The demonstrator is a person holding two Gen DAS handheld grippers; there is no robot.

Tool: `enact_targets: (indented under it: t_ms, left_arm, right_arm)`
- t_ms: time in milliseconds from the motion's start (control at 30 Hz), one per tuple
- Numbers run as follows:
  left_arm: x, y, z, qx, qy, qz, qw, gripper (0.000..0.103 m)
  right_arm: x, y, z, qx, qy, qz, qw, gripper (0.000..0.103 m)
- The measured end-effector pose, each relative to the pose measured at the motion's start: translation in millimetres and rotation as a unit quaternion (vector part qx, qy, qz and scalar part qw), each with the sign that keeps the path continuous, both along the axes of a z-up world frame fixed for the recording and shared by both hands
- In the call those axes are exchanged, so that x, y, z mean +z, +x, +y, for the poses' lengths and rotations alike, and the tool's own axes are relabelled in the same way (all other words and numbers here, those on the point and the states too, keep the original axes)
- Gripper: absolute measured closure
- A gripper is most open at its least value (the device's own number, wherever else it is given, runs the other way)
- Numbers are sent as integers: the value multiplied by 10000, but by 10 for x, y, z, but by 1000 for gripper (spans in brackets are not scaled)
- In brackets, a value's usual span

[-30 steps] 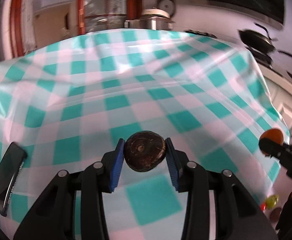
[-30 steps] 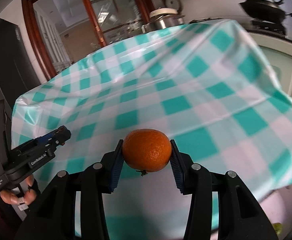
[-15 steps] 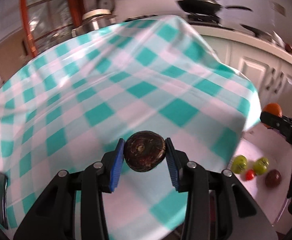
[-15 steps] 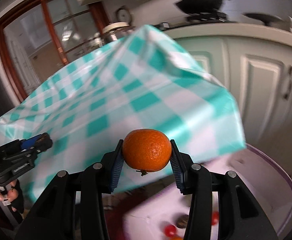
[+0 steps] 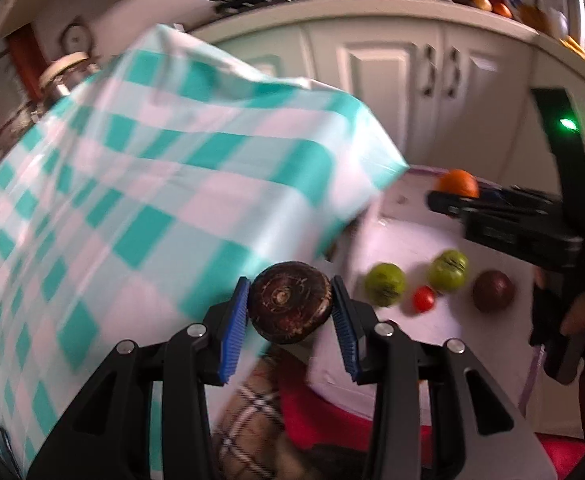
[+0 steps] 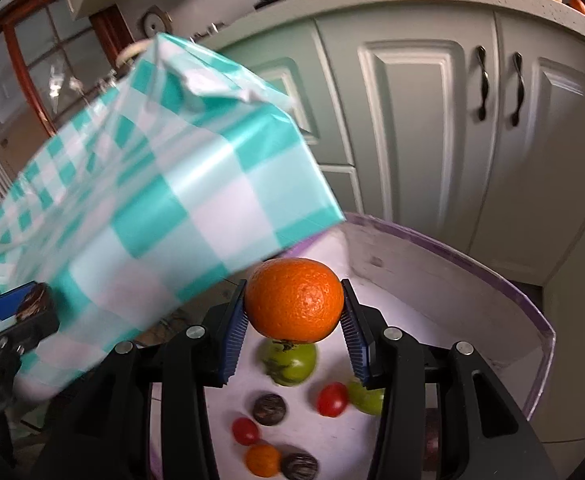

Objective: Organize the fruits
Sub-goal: 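Carry the mandarin and mushroom into the white box and open both tools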

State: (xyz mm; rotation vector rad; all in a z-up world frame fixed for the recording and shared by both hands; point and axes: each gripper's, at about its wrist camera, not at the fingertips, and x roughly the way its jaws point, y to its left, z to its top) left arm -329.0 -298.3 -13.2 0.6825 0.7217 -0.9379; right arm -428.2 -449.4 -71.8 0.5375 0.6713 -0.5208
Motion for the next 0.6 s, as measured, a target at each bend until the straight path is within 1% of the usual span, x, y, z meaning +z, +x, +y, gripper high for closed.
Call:
enact_targets:
  t_ms: [67, 100, 133, 200, 267, 433, 467, 533, 600]
  left_arm:
    - [-121, -74, -120, -214, 163, 213, 9994, 63]
    - [-182, -106, -176, -294, 233, 313, 9988, 63]
    - [-299, -150, -281, -432, 370, 476, 9972, 63]
    - [-503, -223, -444, -634, 620, 574, 9944, 63]
    - [-689, -264, -559, -739, 822, 645, 9918, 63]
    - [-1254, -144, -795, -765, 1447, 1116, 9802, 63]
    - [-1344, -109, -823, -767, 1522, 1220, 9778, 63]
    - [-1476, -49, -862, -766, 1558, 1325, 9758, 63]
    - [-1577, -36, -901, -864, 1557, 1283, 9756, 63]
  right_arm:
    - [-124, 50, -38, -34, 18, 344, 9994, 59]
    - [-218, 86, -64, -52, 68, 583, 9983, 59]
    - [-288, 111, -85, -65, 116, 752, 9971, 59]
    - [-509, 206, -146, -84, 237, 1304, 9911, 59]
    - [-671, 262, -195, -139, 280, 1622, 9863, 59]
    - [-951, 353, -316, -233, 345, 1956, 9798, 59]
    - [-985, 367, -337, -252, 365, 1977, 9793, 59]
    - [-1068, 423, -380, -263, 376, 2029, 9781, 59]
    - [-1124, 485, -402, -220, 358, 2054, 9778, 59]
